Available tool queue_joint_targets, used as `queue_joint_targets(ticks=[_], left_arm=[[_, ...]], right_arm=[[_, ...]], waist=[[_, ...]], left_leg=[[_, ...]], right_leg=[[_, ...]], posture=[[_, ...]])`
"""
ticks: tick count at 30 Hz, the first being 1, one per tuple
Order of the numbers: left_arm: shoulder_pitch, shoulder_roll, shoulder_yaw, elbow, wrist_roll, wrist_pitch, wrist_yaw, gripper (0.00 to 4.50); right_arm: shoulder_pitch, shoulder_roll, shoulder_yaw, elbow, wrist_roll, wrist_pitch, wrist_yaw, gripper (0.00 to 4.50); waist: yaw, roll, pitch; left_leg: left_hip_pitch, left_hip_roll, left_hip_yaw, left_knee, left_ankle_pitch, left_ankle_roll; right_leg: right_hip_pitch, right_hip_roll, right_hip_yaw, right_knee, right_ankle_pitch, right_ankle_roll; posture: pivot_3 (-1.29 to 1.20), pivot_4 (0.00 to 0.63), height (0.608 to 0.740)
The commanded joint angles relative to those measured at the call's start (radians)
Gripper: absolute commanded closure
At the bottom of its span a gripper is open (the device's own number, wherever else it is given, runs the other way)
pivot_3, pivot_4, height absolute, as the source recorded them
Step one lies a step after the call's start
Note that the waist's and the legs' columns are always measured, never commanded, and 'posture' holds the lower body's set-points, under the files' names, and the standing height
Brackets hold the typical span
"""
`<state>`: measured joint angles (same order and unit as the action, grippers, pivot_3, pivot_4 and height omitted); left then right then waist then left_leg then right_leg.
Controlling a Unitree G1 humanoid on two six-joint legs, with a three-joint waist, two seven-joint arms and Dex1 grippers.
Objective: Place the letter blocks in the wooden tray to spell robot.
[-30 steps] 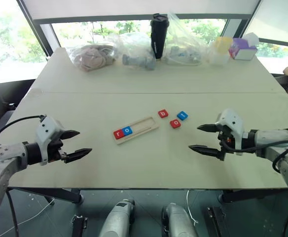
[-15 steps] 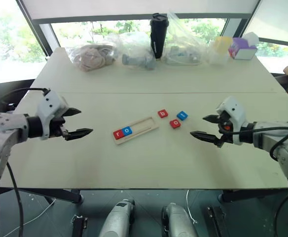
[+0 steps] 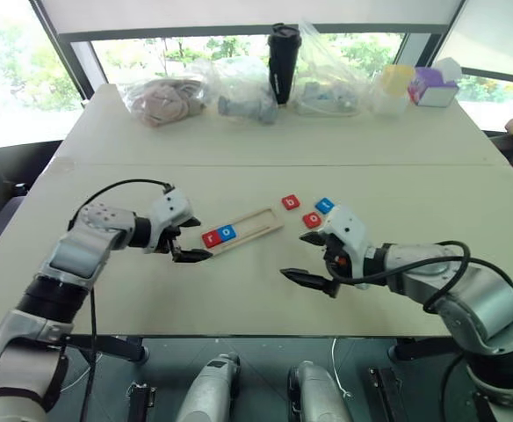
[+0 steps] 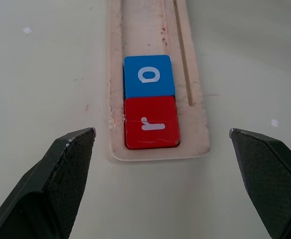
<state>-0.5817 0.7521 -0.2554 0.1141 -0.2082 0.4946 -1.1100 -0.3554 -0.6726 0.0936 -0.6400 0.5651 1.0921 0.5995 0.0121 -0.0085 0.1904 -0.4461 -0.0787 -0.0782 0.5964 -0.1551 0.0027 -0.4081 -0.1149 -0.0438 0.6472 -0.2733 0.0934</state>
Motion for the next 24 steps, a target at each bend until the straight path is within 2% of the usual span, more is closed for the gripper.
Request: queue_joint_targets(ticks=[1,6,16,17,19,20,24], left_arm=[[-0.012,-0.021,-0.002,-0.009,0.027,-0.023,0.011,0.0],[-0.017,-0.062,-0.033,0.058,0.108,-0.081,0.053,0.0],[0.003,-0.101,-0.045,0.11,0.147,-0.08,0.054,0.0],[0.005,-0.102,-0.045,0.112,0.147,-0.076,0.053,0.53],[0.009,-0.102,-0.045,0.111,0.145,-0.074,0.045,1.18],[0.01,-0.103,-0.042,0.111,0.145,-0.071,0.048,1.36],[0.023,-0.086,-0.059,0.119,0.175,-0.12,0.044,1.36]], right_arm=[[-0.002,0.015,-0.016,-0.043,0.012,0.011,-0.03,0.04],[0.001,0.016,-0.019,-0.034,0.007,0.001,-0.048,0.04],[0.01,0.013,-0.016,-0.028,-0.002,-0.014,-0.063,0.04],[0.009,0.012,-0.016,-0.027,-0.003,-0.015,-0.063,0.0],[0.009,0.009,-0.017,-0.025,-0.005,-0.016,-0.063,0.0],[0.01,0.008,-0.018,-0.024,-0.006,-0.016,-0.064,0.0],[0.024,-0.004,-0.023,-0.026,-0.01,-0.018,-0.063,0.0]], waist=[[0.0,0.0,0.0],[0.0,0.0,0.0],[0.002,0.0,-0.002],[0.002,0.0,-0.002],[0.002,0.0,-0.002],[0.002,0.0,-0.002],[0.001,0.0,-0.002]], left_leg=[[0.0,0.0,0.0,0.0,0.0,0.0],[0.001,0.0,0.0,0.0,0.0,0.0],[0.004,0.0,0.0,0.002,0.0,0.0],[0.004,0.0,-0.001,0.002,0.0,0.0],[0.004,0.0,-0.001,0.002,0.0,0.0],[0.004,0.0,-0.001,0.002,0.0,0.0],[0.004,0.0,-0.001,0.002,0.0,0.0]], right_leg=[[0.0,0.0,0.0,0.0,0.0,0.0],[0.001,0.001,0.0,0.001,0.0,0.0],[0.004,0.001,0.0,0.001,0.001,0.001],[0.004,0.001,0.0,0.001,0.001,0.001],[0.005,0.001,0.0,0.001,0.001,0.001],[0.005,0.001,0.0,0.001,0.001,0.001],[0.005,0.001,0.0,0.001,0.001,0.001]], posture=[[0.0,0.15,0.74],[0.0,0.15,0.74],[0.0,0.15,0.74],[0.0,0.15,0.74],[0.0,0.15,0.74],[0.0,0.15,0.74],[0.0,0.15,0.74]])
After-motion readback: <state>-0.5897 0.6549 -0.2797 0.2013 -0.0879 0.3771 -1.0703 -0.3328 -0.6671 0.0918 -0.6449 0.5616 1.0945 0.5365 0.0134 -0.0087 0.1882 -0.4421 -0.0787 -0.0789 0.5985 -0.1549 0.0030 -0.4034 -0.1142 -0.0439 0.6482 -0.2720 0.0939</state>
